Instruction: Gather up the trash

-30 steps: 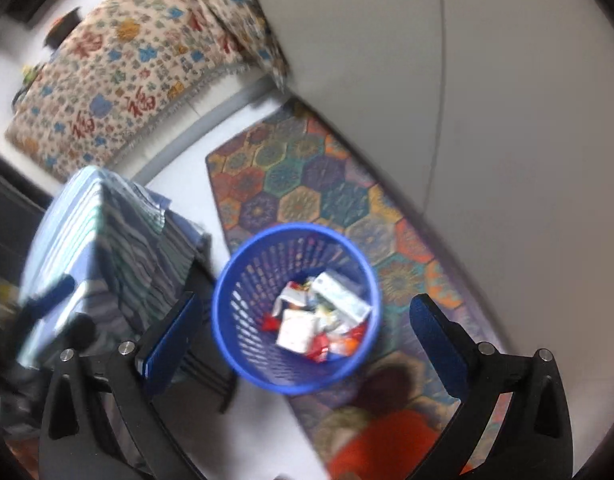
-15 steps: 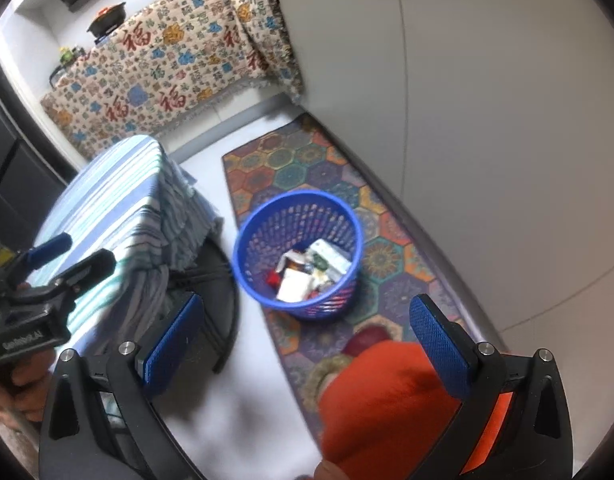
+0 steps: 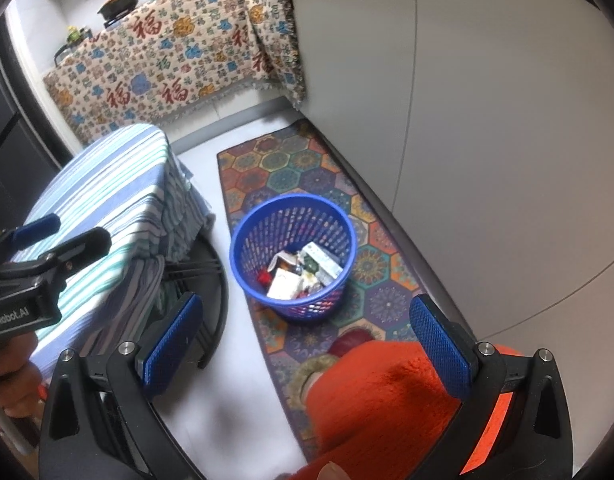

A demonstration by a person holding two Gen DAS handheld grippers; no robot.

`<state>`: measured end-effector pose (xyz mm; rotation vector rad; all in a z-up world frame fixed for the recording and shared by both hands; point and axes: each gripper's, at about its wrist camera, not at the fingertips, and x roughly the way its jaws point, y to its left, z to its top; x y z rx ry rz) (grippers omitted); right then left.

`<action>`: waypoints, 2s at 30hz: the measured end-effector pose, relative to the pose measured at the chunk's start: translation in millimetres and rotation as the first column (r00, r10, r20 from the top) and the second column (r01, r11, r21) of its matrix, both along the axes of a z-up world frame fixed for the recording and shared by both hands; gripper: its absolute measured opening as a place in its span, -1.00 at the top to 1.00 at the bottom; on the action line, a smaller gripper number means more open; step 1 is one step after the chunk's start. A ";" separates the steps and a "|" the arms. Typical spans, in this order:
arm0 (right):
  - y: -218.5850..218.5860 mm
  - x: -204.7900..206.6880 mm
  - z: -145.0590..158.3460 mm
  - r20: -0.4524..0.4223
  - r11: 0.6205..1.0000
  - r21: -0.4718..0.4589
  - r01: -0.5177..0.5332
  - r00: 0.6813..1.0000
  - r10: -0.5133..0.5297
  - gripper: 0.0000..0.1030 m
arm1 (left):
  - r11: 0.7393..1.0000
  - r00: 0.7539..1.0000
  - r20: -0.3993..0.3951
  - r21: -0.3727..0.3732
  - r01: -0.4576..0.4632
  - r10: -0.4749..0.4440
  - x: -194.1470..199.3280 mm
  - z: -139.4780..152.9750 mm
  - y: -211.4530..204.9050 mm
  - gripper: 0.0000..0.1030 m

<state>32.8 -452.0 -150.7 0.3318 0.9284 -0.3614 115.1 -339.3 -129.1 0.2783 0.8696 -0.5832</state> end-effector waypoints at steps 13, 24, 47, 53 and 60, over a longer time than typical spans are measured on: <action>5.2 1.9 -0.1 -0.021 1.000 -0.013 -0.006 1.000 0.006 -0.99 | 1.000 1.000 -0.010 0.008 -0.008 0.008 3.5 1.2 -2.8 -1.00; 6.6 1.1 -0.8 -0.027 1.000 -0.009 -0.008 1.000 0.008 -0.99 | 1.000 1.000 -0.013 0.015 -0.011 0.011 2.6 -1.2 -3.1 -1.00; 13.6 5.3 -3.5 -0.036 1.000 0.003 -0.023 0.999 0.024 -0.99 | 1.000 1.000 -0.025 0.010 -0.014 0.014 4.8 -0.9 -0.8 -1.00; 12.8 7.1 -4.4 -0.038 1.000 0.005 -0.027 0.999 0.027 -0.99 | 1.000 1.000 -0.024 0.010 -0.012 0.012 4.5 -1.5 -1.7 -1.00; 9.6 7.1 -5.3 -0.040 1.000 0.008 -0.026 0.999 0.027 -0.99 | 1.000 1.000 -0.027 0.010 -0.010 0.011 4.1 -2.8 -1.8 -1.00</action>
